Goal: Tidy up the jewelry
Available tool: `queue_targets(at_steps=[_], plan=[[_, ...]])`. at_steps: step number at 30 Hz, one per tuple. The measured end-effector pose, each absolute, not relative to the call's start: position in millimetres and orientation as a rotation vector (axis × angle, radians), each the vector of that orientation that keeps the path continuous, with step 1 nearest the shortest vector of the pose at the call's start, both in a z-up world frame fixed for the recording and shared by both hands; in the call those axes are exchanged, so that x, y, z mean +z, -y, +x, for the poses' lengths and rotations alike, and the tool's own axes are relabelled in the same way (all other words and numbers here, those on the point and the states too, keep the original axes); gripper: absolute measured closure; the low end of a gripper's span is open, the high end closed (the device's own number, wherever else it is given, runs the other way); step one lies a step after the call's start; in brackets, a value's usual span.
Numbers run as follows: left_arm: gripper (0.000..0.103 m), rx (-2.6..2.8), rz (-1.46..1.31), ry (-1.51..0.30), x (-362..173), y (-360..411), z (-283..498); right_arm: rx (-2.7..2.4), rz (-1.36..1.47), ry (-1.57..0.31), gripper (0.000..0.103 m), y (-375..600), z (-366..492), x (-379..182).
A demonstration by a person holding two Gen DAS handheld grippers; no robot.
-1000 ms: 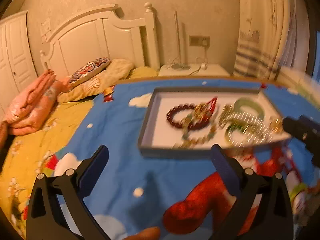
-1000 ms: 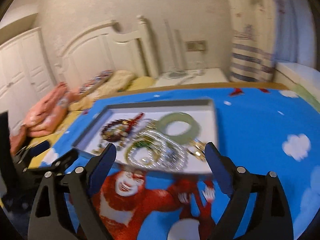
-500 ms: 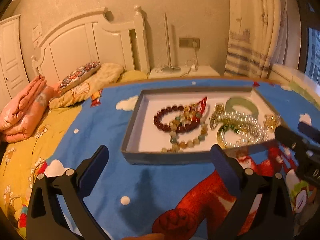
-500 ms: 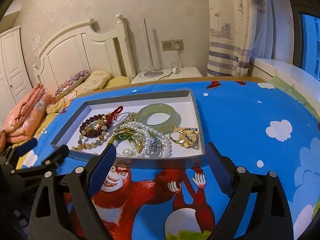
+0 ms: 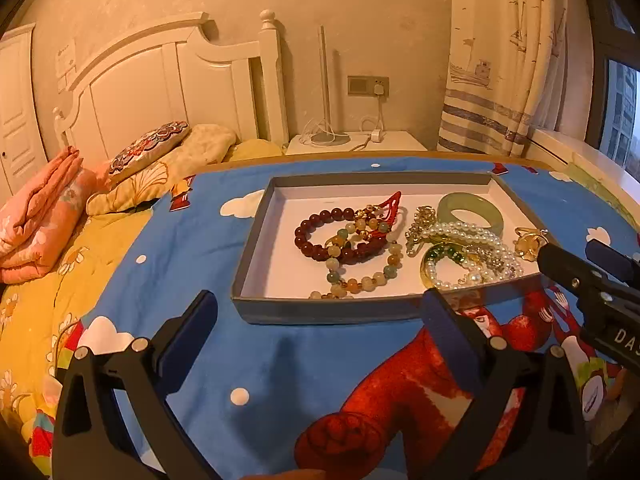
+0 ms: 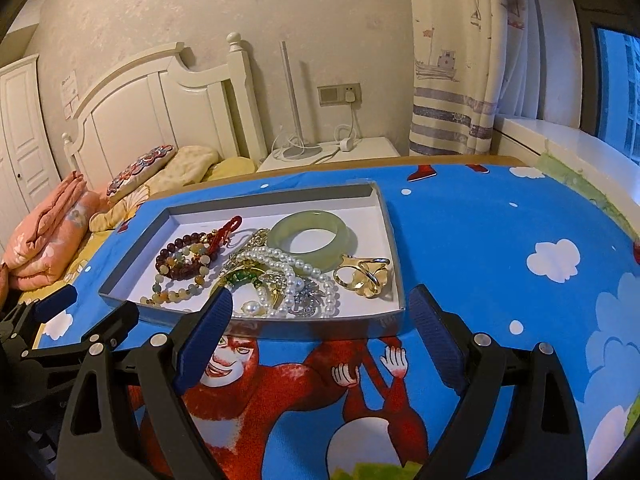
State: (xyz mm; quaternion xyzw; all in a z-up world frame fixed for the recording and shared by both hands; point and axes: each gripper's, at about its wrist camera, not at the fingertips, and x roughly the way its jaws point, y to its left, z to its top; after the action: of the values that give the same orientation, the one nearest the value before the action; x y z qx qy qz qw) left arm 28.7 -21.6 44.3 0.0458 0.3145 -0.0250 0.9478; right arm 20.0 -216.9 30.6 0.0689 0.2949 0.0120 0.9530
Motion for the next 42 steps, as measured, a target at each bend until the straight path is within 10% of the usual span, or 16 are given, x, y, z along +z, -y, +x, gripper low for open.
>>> queue_targets(at_steps=[42], plan=[[0.002, -0.051, 0.098, -0.626, 46.9, 22.7, 24.0, 0.024, 0.139, -0.599, 0.016, 217.0, 19.8, 31.1]])
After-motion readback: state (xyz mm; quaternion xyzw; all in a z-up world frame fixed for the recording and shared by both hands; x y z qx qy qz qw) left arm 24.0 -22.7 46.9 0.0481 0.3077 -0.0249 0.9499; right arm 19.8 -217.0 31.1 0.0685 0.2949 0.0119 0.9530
